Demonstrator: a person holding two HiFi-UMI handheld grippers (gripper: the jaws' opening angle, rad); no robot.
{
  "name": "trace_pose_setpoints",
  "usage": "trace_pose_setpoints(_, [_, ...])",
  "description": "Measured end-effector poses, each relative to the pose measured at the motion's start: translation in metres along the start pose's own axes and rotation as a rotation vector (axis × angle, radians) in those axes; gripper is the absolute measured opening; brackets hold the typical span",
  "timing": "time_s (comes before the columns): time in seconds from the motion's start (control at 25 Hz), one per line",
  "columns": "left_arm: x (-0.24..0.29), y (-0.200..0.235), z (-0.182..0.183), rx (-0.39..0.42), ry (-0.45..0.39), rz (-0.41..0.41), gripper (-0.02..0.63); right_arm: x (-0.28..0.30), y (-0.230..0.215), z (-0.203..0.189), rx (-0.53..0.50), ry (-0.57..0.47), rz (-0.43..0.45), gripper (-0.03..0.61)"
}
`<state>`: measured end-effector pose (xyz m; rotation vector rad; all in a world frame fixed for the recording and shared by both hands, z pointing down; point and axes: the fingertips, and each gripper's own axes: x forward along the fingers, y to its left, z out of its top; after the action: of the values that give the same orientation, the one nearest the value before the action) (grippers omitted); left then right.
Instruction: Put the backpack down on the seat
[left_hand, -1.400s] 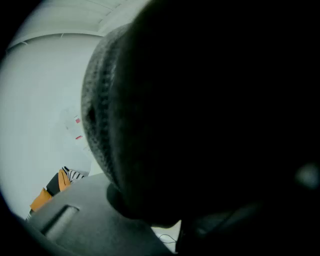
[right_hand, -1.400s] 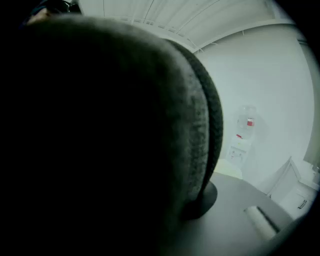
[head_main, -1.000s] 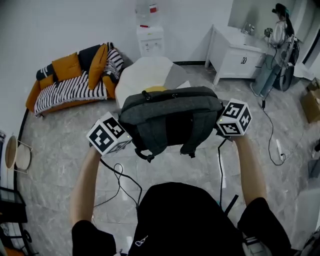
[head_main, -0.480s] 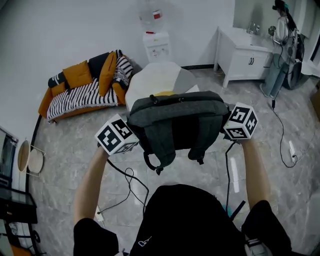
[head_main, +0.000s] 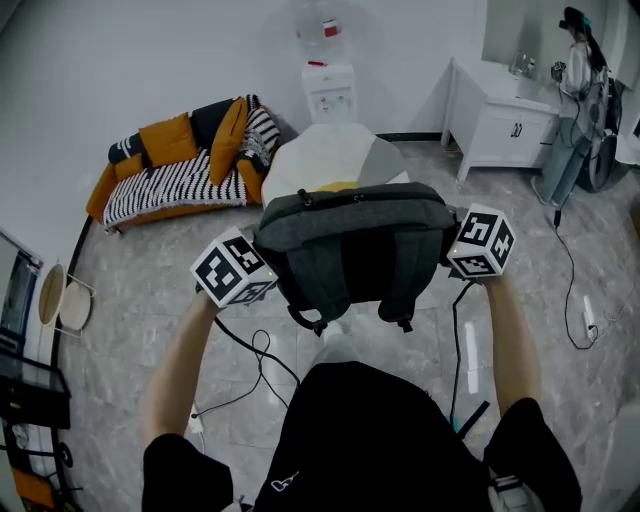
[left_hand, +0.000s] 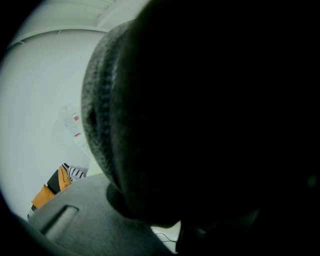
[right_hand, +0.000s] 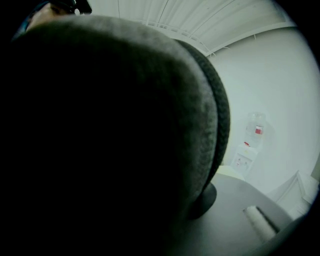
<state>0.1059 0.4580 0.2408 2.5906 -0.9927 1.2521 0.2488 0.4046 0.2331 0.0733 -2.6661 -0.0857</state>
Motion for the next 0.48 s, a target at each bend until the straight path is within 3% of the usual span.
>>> trace_pose_setpoints(0.48, [-0.004, 0.039, 0.004, 0.032, -0.005, 0.052, 0.118, 0.018, -0.036, 0.021, -0.051, -0.043, -0.013, 0.186])
